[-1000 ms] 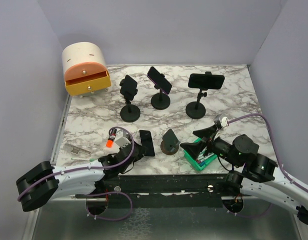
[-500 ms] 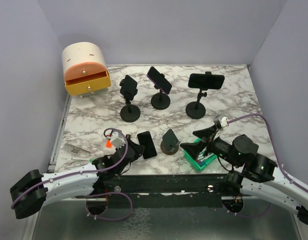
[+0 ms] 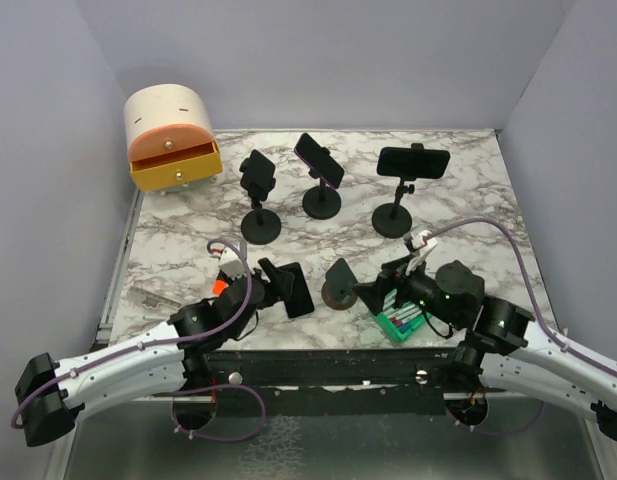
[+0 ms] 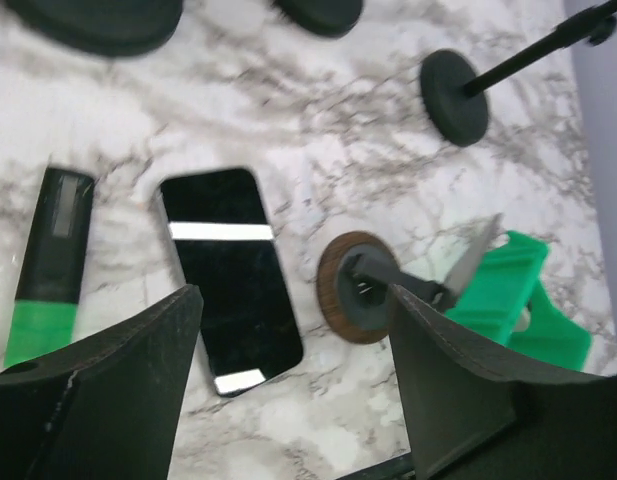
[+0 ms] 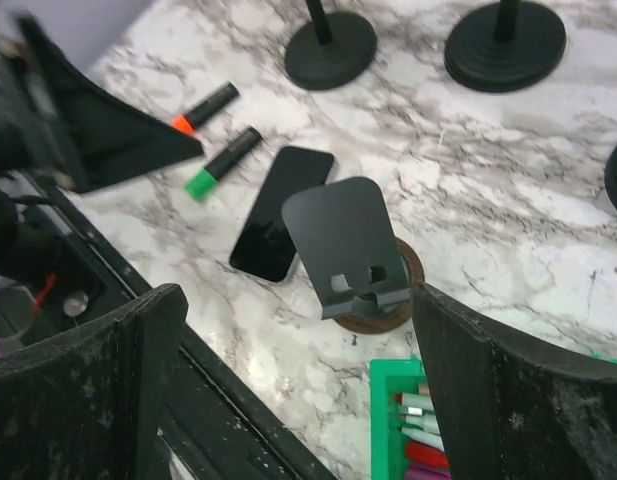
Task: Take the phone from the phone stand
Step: Pick up the phone stand at the center of the board.
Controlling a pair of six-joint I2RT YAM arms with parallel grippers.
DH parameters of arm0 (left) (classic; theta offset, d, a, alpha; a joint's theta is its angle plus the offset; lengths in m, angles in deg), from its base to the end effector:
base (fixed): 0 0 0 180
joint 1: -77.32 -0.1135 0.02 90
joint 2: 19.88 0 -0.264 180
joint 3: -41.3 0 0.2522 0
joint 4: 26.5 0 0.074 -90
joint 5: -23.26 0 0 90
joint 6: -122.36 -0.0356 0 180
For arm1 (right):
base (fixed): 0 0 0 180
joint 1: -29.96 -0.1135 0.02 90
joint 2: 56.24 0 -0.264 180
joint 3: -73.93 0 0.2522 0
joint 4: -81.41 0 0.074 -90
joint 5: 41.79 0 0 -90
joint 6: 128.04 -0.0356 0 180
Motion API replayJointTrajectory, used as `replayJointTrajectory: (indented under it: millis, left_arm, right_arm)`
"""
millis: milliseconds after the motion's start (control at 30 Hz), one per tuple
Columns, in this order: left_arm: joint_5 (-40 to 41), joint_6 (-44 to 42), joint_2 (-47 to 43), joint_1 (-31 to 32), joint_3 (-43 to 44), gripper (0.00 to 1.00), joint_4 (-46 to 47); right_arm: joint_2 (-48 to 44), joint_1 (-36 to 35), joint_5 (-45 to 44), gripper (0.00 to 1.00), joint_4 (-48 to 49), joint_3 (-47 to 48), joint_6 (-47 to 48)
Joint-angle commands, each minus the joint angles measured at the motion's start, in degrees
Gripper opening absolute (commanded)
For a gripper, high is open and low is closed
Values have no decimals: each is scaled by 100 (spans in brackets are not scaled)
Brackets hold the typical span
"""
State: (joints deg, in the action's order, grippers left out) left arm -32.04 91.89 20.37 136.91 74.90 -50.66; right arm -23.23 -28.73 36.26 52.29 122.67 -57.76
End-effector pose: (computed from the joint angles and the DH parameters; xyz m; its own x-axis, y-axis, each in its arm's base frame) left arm 0.0973 -0.1257 0.2020 -0.5293 -0.4981 -0.6868 0.0106 0.8056 -0.5924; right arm 0.0828 0.1220 0.3005 -0.3600 0.0434 -0.9319 -0.6477 0.7074 0.2831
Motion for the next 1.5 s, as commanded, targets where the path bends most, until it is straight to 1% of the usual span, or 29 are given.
replayJointTrajectory:
  millis: [0,33,133,233,267,300,433,567,667,800,900,1033,1167,1300,1467]
  left_arm:
    - [269,-1780,-151,-22,919,81,-500]
    - [299,-1984,-186,-20,1049,84,-540]
    - [449,-2501,-332,-20,1280,90,-560]
    - [511,-2967,-522,-21,1260,93,-477]
    - [516,-3060,-591,-18,1226,98,-477]
    - [526,-3064,-672,-18,1193,99,-490]
    - [354,-2970,-990,-18,970,99,-316]
    - [329,-2846,-1174,-18,983,99,-531]
    - [225,-3018,-1214,-18,1250,99,-759]
    - [173,-3474,-1184,-18,1720,99,-1067]
    - [158,-3794,-1112,-18,1908,99,-1145]
    - [164,-3898,-1023,-18,1911,99,-1164]
    - [162,-3827,-1048,-18,1717,99,-1121]
    - [62,-3852,-1129,-18,1588,99,-1060]
    - [26,-3861,-1216,-18,1539,99,-1061]
  right_arm:
    - [754,-10,-312,100,-334,322,269]
    - [946,-10,-312,100,-347,376,327]
    - [1467,-10,-329,100,-251,485,417]
    - [1868,-10,-328,100,131,448,528]
    - [1996,-10,-323,100,242,440,551]
    - [2152,-10,-345,100,322,465,571]
    - [2725,-8,-558,100,490,597,645]
    - [3152,-10,-849,100,594,688,612]
    - [3332,-10,-765,100,741,717,670]
    - [3528,-10,-539,100,914,772,699]
    - [3738,-10,-563,100,960,813,679]
    - [3982,-6,-813,100,917,862,628]
    - [4104,7,-878,100,979,823,706]
    - [4155,29,-714,97,1048,806,814]
    - [4294,51,-511,90,1142,832,839]
